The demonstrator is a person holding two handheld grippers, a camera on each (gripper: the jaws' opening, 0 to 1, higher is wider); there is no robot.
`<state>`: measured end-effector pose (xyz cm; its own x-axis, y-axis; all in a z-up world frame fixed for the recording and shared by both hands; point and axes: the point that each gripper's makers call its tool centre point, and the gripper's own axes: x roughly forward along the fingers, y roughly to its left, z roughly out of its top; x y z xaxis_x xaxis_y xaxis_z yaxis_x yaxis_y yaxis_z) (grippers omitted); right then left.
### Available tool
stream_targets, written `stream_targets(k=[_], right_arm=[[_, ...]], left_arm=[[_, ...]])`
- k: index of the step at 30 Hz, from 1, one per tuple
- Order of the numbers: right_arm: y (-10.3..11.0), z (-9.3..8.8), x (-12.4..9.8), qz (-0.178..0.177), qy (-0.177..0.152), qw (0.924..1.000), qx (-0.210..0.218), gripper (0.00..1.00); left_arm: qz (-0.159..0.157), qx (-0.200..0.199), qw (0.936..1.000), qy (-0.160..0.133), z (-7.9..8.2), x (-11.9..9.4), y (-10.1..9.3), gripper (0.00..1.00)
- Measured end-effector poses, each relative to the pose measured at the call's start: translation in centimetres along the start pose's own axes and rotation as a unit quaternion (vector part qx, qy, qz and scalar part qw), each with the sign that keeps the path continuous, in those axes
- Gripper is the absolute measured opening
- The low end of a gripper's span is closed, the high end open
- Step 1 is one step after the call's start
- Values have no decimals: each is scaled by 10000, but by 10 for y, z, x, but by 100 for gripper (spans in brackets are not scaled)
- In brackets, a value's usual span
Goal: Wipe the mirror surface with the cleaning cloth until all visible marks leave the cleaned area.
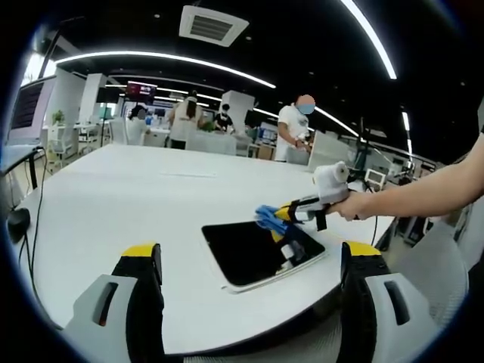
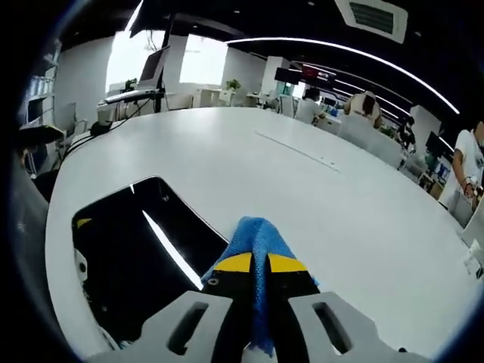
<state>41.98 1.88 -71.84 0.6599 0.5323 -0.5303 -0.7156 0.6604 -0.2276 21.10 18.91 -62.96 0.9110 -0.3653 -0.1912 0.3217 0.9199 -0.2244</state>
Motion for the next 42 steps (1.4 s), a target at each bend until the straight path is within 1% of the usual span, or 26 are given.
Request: stream_targets(k=[2,3,4,5,7,11,15,21,28,34,36,38,42], right_arm=[[-1,6,-3,7,-62,10000,39,0],[-2,8,-4,-14,-83,10000,-17,0],[-4,9,-5,-49,-35,9995,-301,0],[-4,10,-6,-41,-30,9995,-317,0],[-4,11,-9,-38,-57,9998,-192,0],[-6,11,-15,-80,-55,9997,-207,0],[-13,7,-22,-145,-36,9998,-128,0],[-16,-4,-34,-171,53,9998,-119,0],[-25,-16,-47,-301,132,9995,-12,0],[-30,-31,-59,-376,263,9989,-9,0],[-32,-36,-61,-411,264,9988,89,0],[-35,-43,-63,-441,334,9984,151,0],[-34,-54,-67,-452,408,9978,265,0]], left_arm=[[12,2,10000,-30,1,0,0,98],[12,2,10000,-24,1,0,0,98],[12,3,10000,-21,1,0,0,98],[14,3,10000,-29,1,0,0,98],[15,3,10000,-31,1,0,0,98],[10,2,10000,-37,1,-1,0,98],[3,3,10000,-46,1,0,0,98],[2,3,10000,-32,1,0,0,98],[-16,8,10000,-15,0,0,0,97],[-24,9,10000,-15,0,0,0,97],[-26,10,10000,-15,0,0,-1,97],[-27,11,10000,-13,0,0,-1,97],[-37,14,10000,-1,0,0,-1,97]])
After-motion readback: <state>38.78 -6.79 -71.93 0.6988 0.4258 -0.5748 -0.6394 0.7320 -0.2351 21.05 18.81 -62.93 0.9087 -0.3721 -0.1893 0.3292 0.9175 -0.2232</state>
